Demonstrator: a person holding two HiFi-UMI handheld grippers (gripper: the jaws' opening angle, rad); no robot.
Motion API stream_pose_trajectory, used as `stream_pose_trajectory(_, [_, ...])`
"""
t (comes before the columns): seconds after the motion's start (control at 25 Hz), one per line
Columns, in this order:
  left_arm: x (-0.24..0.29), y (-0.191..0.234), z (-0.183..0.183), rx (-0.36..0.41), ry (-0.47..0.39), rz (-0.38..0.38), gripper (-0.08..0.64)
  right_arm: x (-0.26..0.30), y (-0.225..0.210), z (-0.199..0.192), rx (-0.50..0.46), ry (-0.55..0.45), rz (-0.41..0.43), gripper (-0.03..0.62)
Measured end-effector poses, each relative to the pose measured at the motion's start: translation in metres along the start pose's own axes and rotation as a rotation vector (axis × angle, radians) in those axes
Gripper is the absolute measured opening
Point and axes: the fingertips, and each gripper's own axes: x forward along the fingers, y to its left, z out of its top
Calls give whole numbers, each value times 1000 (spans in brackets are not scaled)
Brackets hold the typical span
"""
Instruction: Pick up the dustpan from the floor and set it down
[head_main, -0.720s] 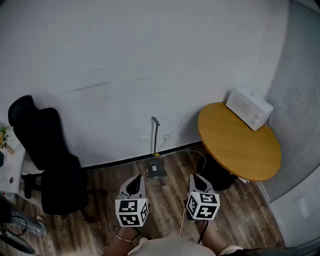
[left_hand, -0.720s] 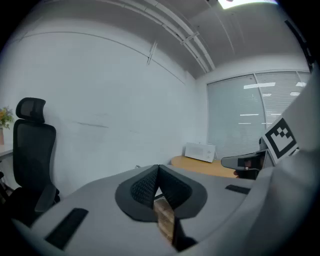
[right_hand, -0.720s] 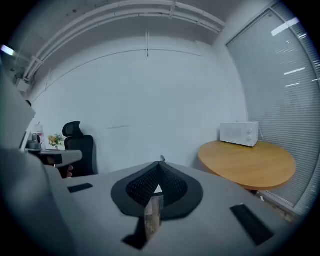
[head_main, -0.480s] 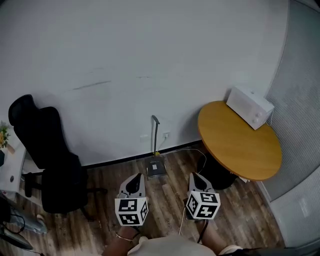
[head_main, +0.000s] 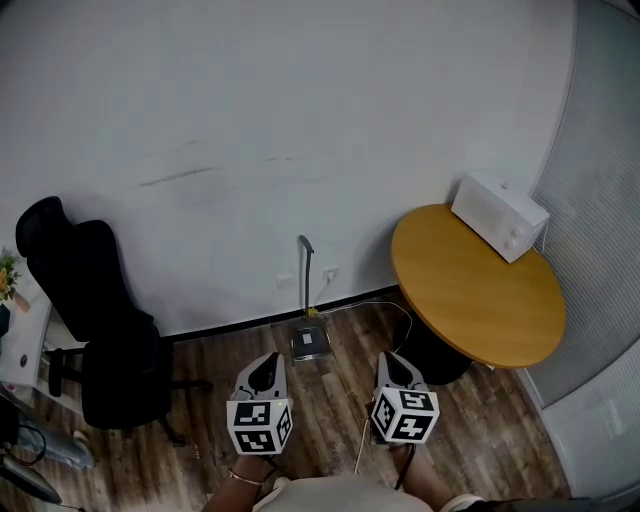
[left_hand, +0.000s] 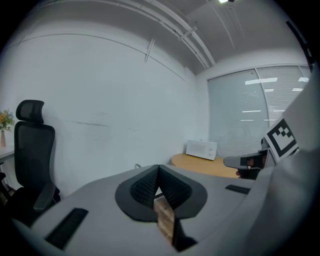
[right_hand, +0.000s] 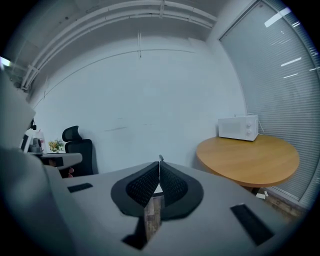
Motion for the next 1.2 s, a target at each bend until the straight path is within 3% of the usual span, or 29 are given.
stream_pose_trajectory(0.24, [11, -6, -8, -14, 13, 45, 17, 3, -28, -7, 4, 27, 9, 32])
stream_pose_trajectory(0.64, [43, -10, -17, 0, 32, 46, 17, 28, -56, -19, 69, 55, -6, 32])
stream_pose_trajectory(0.84, [79, -2, -17, 3, 31, 25, 17, 57, -65, -17, 85, 59, -29, 32])
stream_pose_trajectory(1.2, [168, 34, 9, 3, 24, 7, 17, 141, -68, 20, 77, 48, -45, 32])
